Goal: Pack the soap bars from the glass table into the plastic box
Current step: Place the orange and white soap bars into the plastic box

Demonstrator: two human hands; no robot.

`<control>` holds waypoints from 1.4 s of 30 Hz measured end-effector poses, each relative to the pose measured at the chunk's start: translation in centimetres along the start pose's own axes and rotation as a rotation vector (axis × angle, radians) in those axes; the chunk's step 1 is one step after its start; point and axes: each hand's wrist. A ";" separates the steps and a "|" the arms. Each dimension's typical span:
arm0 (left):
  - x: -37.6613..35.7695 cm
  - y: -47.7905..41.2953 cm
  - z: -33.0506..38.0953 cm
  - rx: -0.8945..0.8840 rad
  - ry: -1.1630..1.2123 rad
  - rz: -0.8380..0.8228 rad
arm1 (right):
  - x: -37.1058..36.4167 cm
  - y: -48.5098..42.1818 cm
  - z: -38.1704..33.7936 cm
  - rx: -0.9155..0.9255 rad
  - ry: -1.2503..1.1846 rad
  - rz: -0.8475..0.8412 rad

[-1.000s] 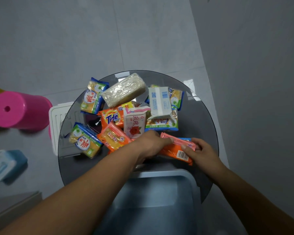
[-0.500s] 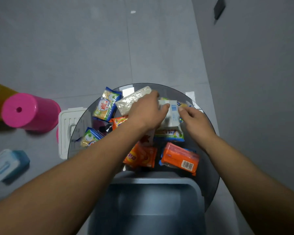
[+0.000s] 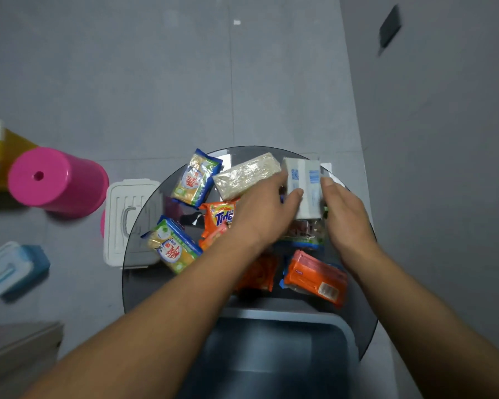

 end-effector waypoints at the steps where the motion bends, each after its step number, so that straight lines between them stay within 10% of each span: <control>1: 0.9 0.9 -0.2 0.017 0.100 0.074 | -0.7 0.7 -1.0 0.037 0.010 -0.004; 13: 9.1 11.1 -16.1 0.598 0.750 0.464 | -16.4 4.9 -1.9 -0.026 0.245 -0.724; 23: 6.6 10.4 -20.3 0.829 0.865 0.525 | -20.8 3.7 -0.6 0.008 0.529 -0.756; 30: 7.5 10.1 -21.5 0.872 0.901 0.378 | -21.3 2.9 -1.4 0.183 0.801 -0.806; 35: 11.1 7.7 -24.0 0.590 0.323 0.215 | -21.2 2.4 -0.9 0.178 0.855 -0.833; 42: 13.2 3.1 -24.7 0.413 0.113 -0.287 | -21.8 1.2 0.5 0.294 1.176 -0.933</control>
Point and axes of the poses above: each hand's wrist, its own y-axis away from the middle knuckle, its own x-axis out of the back of the hand, z = x × y, and after that the axes turned 1 degree about z, right-handed
